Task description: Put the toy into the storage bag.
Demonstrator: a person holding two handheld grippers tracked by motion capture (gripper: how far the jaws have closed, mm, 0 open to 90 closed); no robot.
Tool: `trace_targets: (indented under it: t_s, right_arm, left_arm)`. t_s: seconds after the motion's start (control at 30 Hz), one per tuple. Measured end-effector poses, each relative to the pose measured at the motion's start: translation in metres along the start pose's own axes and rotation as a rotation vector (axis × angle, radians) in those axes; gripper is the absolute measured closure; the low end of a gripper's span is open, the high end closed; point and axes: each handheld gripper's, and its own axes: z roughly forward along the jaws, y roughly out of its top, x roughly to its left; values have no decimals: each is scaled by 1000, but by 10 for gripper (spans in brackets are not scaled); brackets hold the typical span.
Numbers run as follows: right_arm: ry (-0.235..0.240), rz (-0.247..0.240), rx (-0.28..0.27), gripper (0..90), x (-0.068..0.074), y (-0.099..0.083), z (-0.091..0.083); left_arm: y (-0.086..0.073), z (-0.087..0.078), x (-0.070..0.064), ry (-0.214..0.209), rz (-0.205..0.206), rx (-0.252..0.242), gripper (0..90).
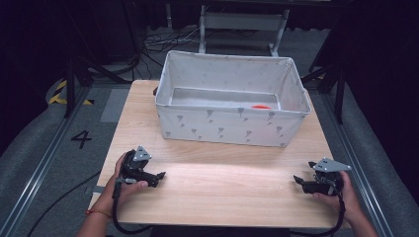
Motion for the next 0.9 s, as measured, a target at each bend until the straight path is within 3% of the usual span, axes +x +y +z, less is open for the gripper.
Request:
trace_targets:
  t_s: [0.4,0.9]
  right_arm:
    - [73,136,-11,165,-8,-24,-6]
    - [52,155,-5,147,-8,-23,-5]
  left_arm:
    - [0,1,0,1,-1,-4,3]
    - [0,1,-2,12,-15,-4,4]
